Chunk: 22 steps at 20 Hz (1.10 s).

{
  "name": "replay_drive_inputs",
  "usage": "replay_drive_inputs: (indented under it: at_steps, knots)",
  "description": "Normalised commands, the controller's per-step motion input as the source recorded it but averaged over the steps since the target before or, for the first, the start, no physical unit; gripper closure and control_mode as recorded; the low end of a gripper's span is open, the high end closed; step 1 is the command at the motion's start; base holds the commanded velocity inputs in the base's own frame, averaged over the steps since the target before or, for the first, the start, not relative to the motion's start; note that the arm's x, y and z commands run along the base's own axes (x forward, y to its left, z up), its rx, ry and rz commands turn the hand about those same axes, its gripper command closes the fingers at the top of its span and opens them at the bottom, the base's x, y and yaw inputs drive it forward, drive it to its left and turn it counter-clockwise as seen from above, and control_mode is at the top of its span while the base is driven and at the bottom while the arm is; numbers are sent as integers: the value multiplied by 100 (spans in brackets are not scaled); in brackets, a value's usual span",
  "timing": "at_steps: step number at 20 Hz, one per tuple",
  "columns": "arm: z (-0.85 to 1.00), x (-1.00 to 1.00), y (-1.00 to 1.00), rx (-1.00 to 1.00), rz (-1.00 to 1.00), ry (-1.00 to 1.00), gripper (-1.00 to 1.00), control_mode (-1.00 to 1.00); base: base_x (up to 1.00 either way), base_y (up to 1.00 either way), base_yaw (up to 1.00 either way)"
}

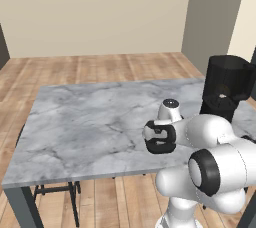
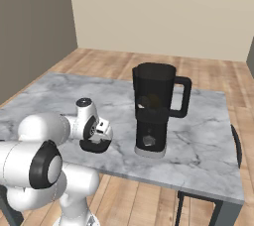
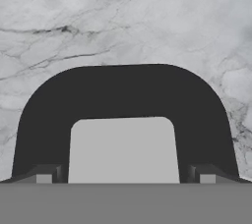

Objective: Grab the lemon and garlic from the fridge, place them in the blender, close the lid, and turn on the blender to create a marinade.

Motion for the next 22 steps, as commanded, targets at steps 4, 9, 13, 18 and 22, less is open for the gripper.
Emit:
replay_drive_inputs:
  at_steps: [4,9,13,18,22]
  knots:
    - [-32,3,0,0,-3,2,-100,-100,0,0,0]
    - [-50,0,1,0,0,6,100,-100,0,0,0]
    - [-41,-1,5,0,0,1,100,-100,0,0,0]
    - [-2,-2,0,5,0,0,100,-100,0,0,0]
    - [51,-15,0,3,0,-5,100,-100,0,0,0]
